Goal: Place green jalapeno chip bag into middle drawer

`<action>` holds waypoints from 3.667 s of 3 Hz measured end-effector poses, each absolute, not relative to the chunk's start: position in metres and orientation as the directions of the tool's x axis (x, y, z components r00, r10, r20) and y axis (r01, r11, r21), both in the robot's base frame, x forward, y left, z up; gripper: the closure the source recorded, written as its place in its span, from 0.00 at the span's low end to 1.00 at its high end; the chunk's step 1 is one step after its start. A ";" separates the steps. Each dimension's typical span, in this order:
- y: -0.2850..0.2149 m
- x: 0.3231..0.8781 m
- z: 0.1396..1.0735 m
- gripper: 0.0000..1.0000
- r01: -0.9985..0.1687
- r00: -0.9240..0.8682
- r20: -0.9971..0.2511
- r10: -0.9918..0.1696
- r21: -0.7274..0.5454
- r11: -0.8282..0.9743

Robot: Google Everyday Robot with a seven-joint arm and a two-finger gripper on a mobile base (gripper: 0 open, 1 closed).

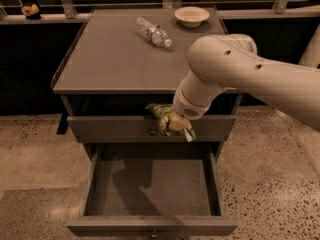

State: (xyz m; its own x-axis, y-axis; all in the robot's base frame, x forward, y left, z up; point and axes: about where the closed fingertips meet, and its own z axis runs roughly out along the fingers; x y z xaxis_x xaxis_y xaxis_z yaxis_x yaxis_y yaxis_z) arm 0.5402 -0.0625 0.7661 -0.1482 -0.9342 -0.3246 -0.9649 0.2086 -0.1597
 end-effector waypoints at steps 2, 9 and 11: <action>-0.062 0.529 0.749 1.00 -0.973 -0.147 -0.319 -0.936 -0.122 0.194; -0.069 0.539 0.493 1.00 -0.803 -0.596 -0.381 -0.707 0.312 0.508; -0.060 0.529 0.465 1.00 -0.791 -0.610 -0.372 -0.699 0.338 0.510</action>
Offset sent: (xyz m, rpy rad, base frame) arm -0.0277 -0.0003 -0.0256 -0.0018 0.0699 0.0263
